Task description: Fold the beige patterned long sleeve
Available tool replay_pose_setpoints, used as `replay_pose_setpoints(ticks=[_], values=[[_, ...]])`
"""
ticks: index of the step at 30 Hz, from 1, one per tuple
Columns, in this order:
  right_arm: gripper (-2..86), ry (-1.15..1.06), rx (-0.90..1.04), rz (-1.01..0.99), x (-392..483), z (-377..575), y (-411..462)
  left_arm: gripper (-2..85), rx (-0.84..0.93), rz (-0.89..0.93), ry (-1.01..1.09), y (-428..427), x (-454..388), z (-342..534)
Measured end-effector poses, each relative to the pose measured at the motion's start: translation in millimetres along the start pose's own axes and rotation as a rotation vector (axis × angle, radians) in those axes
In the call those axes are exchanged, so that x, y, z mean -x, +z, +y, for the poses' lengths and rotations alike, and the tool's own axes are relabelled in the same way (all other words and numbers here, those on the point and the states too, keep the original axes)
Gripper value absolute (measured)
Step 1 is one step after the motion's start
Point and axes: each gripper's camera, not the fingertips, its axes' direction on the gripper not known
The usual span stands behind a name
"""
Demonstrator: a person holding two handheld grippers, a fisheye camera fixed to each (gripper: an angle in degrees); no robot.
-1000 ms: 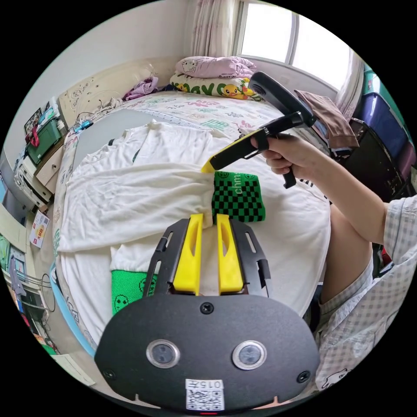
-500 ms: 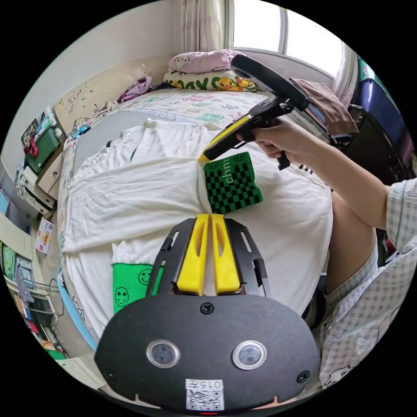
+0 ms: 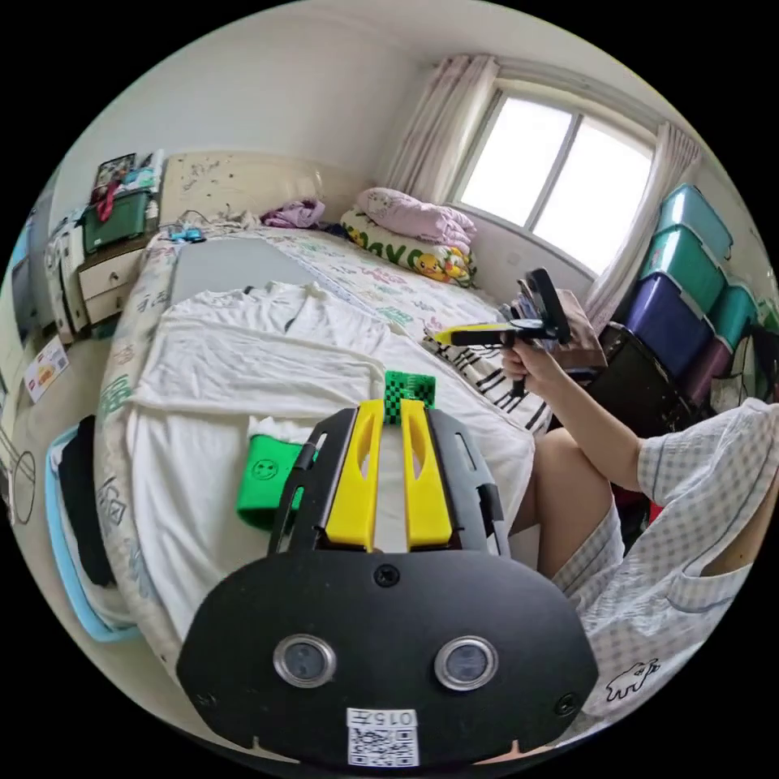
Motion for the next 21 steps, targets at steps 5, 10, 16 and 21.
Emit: replay_pose_setpoints(ticks=[5, 10, 16, 21], values=[[5.1, 0.131, -0.023, -0.043, -27.1, 77.5, -60.1, 5.7, -0.083, -0.220, -0.313, -148.9, 83.6, 56.9], [7.9, 0.257, 0.042, 0.038, -43.2, 163.3, -85.2, 6.7, -0.009, -0.301, -0.591, -224.5, 146.3, 157.4], [9.7, 0.322, 0.063, -0.016, -46.2, 204.5, -88.9, 8.8, 0.195, -0.244, -0.626, -205.4, 166.3, 188.7], [10.4, 0.314, 0.110, -0.046, -38.6, 203.8, -73.9, 8.4, 0.358, -0.286, -0.548, -170.7, 171.5, 165.6]])
